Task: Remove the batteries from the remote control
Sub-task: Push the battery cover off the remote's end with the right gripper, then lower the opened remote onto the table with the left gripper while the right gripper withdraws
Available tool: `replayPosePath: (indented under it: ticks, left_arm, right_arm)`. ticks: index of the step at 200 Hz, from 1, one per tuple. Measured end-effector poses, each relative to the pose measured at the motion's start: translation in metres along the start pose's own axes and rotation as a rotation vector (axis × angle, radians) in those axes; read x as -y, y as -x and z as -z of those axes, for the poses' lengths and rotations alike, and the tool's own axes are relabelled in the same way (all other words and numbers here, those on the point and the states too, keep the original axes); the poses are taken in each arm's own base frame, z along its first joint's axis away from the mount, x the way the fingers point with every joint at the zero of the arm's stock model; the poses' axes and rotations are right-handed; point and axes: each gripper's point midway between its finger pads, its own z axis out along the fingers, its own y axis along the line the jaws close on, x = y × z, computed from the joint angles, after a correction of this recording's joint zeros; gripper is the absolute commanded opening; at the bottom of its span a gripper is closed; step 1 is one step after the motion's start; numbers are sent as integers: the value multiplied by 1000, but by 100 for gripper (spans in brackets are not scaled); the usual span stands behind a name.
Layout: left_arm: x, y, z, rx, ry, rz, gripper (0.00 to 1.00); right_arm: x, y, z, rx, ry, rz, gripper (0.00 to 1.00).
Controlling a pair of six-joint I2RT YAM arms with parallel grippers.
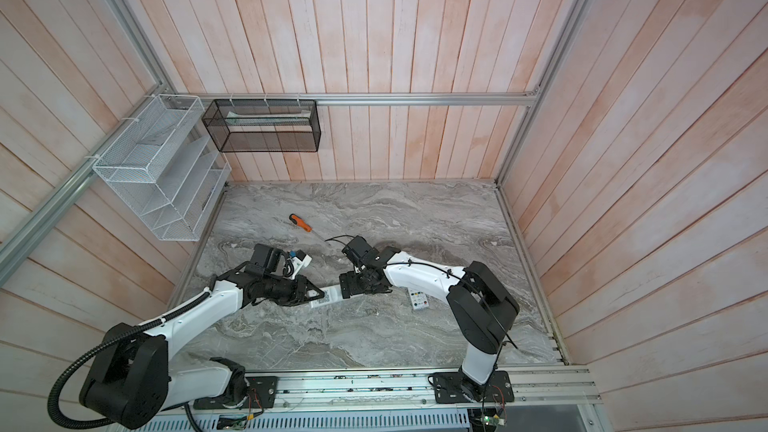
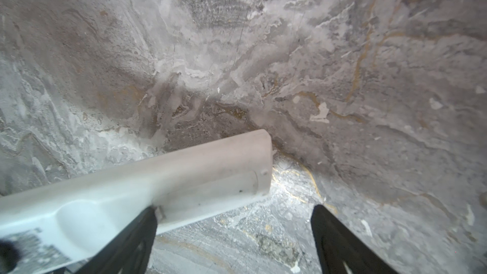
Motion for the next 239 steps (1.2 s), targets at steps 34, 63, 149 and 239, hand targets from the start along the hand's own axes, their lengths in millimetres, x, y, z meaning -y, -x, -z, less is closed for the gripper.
replayPosePath:
  ticks: [34, 63, 149, 239]
  left_arm:
    - [3, 0, -2, -2, -6, -18, 0]
    - [6, -1, -5, -5, -11, -32, 0]
    - [8, -1, -8, -12, -20, -45, 0]
    - [9, -3, -8, -20, -23, -38, 0]
  right_arm:
    - [4, 2, 9, 21, -134, 31, 92]
    - [7, 1, 17, 28, -241, 62, 92]
    - [24, -4, 54, 44, -398, 68, 93]
    - [52, -20, 95, 92, -253, -61, 93]
